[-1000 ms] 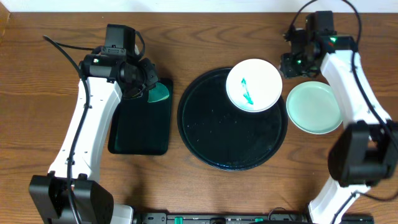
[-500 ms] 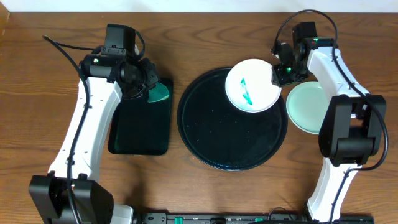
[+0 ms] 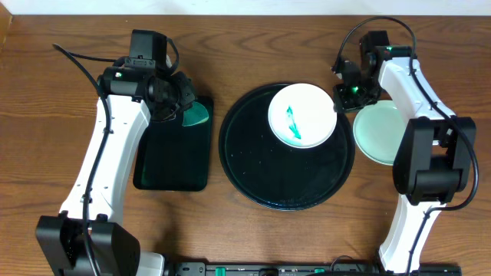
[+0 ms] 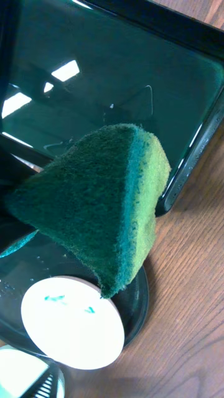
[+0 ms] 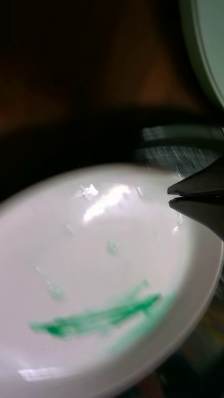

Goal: Clean dirty plates on tray and stack at the side
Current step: 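Move right gripper to white plate and grasp its rim on round tray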

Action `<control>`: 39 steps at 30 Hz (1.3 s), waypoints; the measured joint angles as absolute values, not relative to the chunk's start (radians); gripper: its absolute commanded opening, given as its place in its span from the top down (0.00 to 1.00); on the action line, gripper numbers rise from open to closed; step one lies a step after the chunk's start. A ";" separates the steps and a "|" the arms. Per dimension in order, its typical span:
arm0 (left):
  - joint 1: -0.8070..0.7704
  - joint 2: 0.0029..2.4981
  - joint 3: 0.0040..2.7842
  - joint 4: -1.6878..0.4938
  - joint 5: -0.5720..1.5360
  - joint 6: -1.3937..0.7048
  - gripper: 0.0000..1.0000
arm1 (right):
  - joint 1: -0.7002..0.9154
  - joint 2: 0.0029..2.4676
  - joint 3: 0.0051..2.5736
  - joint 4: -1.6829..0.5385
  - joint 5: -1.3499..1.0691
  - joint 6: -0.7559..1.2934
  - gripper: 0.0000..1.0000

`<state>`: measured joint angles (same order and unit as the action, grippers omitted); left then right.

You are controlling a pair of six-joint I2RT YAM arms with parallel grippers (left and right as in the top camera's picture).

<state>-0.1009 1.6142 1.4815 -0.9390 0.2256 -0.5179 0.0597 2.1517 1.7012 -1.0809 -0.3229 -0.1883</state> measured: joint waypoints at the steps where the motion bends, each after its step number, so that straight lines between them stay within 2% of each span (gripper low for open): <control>1: -0.101 1.614 1.481 -0.939 0.226 -0.518 0.93 | 0.066 2.151 1.701 -1.103 -0.332 -0.175 0.99; 6: -0.101 1.614 1.481 -0.939 0.226 -0.518 0.93 | 0.133 2.144 1.701 -1.203 -0.344 -0.094 0.99; 11: -0.101 1.614 1.481 -0.939 0.226 -0.518 0.93 | 0.183 2.144 1.690 -1.151 -0.236 0.014 0.93; 14: -0.101 1.614 1.481 -0.940 0.226 -0.518 0.93 | 0.184 2.144 1.689 -1.113 -0.197 0.017 0.94; 21: -0.101 1.614 1.481 -0.942 0.226 -0.518 0.93 | 0.204 2.144 1.675 -1.200 -0.187 -0.024 0.99; 33: -0.101 1.614 1.481 -0.955 0.226 -0.518 0.93 | 0.454 2.143 1.567 -1.092 -0.205 -0.033 0.99; 39: -0.101 1.614 1.481 -0.955 0.226 -0.518 0.93 | 0.509 2.142 1.577 -1.087 -0.206 -0.025 0.99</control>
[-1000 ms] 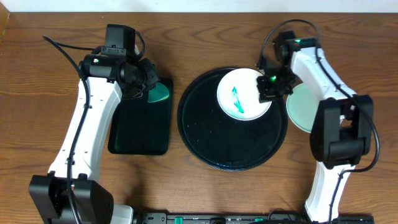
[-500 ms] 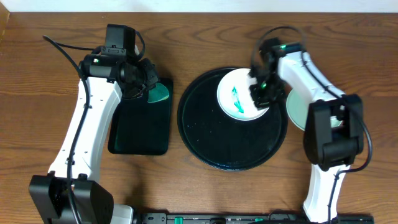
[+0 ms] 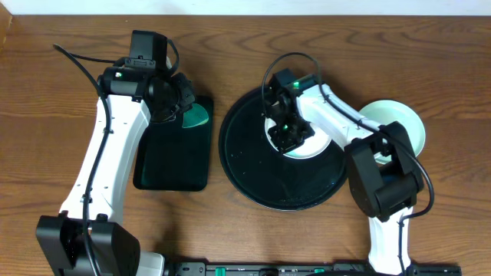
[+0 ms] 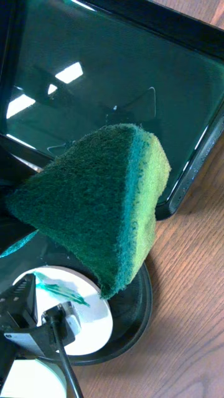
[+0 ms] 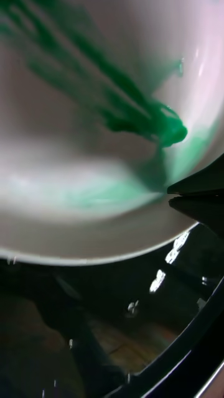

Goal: Clean dirty plates on tray and stack at the side
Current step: 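Move right gripper to white plate and grasp its rim on round tray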

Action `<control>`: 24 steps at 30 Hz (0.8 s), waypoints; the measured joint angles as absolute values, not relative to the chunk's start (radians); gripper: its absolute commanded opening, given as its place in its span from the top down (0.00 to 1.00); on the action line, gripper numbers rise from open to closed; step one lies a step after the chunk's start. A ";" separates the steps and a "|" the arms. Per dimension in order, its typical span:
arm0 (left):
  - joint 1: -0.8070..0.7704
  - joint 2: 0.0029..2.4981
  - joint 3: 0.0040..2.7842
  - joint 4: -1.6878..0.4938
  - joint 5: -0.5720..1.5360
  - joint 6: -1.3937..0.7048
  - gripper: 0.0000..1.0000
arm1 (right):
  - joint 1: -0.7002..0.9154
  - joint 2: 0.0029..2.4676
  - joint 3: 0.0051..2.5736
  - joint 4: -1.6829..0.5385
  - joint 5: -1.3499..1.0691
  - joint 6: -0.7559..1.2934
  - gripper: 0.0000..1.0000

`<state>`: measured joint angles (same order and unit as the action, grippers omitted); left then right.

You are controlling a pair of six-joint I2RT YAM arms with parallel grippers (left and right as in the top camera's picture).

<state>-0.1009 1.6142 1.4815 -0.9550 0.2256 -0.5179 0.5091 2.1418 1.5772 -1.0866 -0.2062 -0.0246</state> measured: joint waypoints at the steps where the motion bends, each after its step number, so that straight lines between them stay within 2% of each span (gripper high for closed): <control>1: -0.101 1.614 1.481 -0.955 0.226 -0.518 0.93 | 0.513 2.142 1.579 -1.087 -0.208 -0.023 0.99; 11: -0.101 1.614 1.481 -0.955 0.226 -0.518 0.93 | 0.516 2.142 1.628 -1.053 -0.314 -0.010 0.97; 13: -0.101 1.614 1.481 -0.955 0.226 -0.518 0.93 | 0.516 2.142 1.634 -1.052 -0.327 -0.009 0.94; 15: -0.101 1.614 1.481 -0.955 0.226 -0.518 0.93 | 0.515 2.142 1.640 -1.056 -0.334 -0.002 0.82; 22: -0.109 1.614 1.481 -0.963 0.226 -0.515 0.93 | 0.472 2.140 1.730 -1.187 -0.289 -0.003 0.77; 24: -0.123 1.614 1.481 -0.963 0.226 -0.515 0.93 | 0.434 2.132 1.774 -1.236 -0.239 0.006 0.68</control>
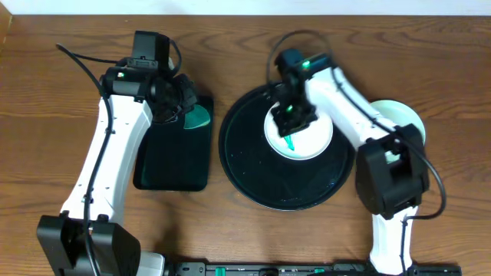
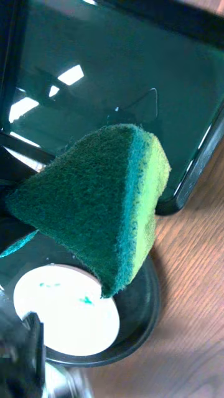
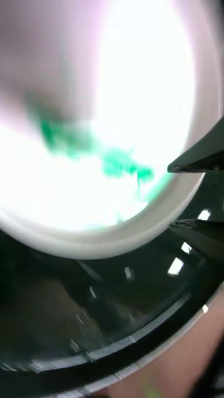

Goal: Clean dirty plates on tray and stack at the side
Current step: 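Move right gripper to white plate and grasp its rim on round tray, then bring sponge in left gripper over the white plate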

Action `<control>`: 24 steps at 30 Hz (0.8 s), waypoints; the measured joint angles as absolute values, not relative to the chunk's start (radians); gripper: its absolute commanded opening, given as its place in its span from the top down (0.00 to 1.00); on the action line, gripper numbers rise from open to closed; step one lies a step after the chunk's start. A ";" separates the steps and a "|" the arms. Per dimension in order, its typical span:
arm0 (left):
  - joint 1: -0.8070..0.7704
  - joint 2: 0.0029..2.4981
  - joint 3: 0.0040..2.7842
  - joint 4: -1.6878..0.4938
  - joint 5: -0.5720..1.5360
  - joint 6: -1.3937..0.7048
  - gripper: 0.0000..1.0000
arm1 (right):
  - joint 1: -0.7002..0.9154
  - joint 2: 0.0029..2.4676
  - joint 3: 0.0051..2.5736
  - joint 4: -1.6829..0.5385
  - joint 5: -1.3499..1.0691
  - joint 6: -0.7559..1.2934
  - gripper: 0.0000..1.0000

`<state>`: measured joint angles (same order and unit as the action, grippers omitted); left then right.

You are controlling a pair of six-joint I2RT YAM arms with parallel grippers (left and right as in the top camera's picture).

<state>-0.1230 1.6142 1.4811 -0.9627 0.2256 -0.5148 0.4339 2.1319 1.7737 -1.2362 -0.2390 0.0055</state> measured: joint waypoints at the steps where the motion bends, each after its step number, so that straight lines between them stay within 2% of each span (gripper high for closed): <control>1: -0.136 1.614 1.481 -0.963 0.226 -0.515 0.93 | 0.377 2.114 1.814 -1.279 -0.175 0.019 0.68; 6: -0.182 1.629 1.481 -0.962 0.226 -0.503 0.93 | 0.247 2.090 1.814 -1.305 -0.074 0.029 0.70; 12: -0.208 1.686 1.481 -0.957 0.226 -0.496 0.93 | 0.107 2.090 1.676 -1.206 -0.059 -0.006 0.69; 24: -0.240 1.698 1.480 -0.937 0.226 -0.496 0.93 | 0.099 2.090 1.492 -1.019 -0.218 -0.101 0.68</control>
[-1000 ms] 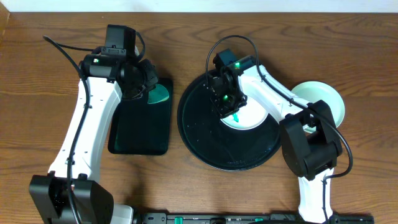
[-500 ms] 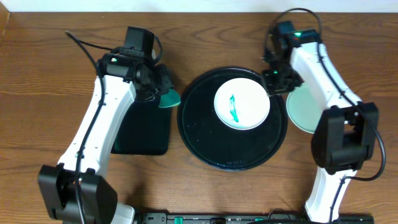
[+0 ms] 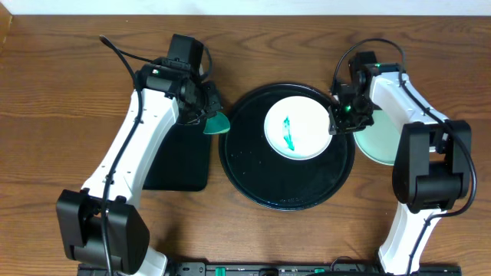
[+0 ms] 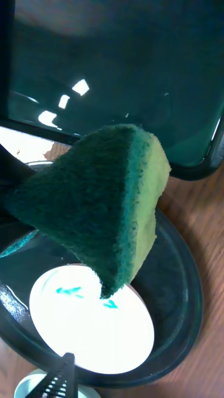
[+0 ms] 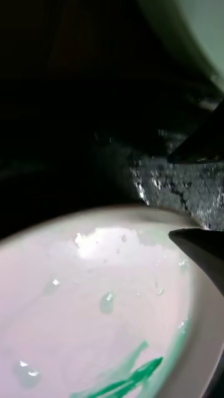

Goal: Clean dirty plates on tray and stack at the side
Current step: 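Bring sponge in left gripper over the white plate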

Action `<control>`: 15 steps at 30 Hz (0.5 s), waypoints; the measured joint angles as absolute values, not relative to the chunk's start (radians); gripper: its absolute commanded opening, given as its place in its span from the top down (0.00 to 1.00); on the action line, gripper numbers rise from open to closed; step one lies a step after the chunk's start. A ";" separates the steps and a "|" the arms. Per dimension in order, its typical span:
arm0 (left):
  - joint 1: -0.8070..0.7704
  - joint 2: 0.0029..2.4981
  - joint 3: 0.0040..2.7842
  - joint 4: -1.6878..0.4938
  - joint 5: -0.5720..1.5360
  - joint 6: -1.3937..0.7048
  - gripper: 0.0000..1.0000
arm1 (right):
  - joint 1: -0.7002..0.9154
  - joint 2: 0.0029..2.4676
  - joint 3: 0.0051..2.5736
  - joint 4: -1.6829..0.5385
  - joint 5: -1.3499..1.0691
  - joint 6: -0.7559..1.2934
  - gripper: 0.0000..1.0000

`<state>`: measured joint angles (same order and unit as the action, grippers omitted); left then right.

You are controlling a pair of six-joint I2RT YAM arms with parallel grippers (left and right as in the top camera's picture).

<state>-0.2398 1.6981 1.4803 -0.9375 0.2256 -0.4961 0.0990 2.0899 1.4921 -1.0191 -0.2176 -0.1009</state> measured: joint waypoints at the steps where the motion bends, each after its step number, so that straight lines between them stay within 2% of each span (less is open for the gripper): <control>1: -0.239 1.698 1.480 -0.937 0.226 -0.496 0.93 | 0.101 2.090 1.489 -1.015 -0.222 -0.104 0.68; 4: -0.239 1.698 1.480 -0.937 0.226 -0.496 0.93 | 0.108 2.090 1.489 -0.985 -0.235 -0.106 0.73; 9: -0.239 1.698 1.480 -0.937 0.226 -0.496 0.93 | 0.121 2.090 1.485 -0.913 -0.247 -0.057 0.98; 15: -0.239 1.698 1.480 -0.937 0.226 -0.496 0.93 | 0.179 2.083 1.452 -0.863 -0.218 0.028 0.99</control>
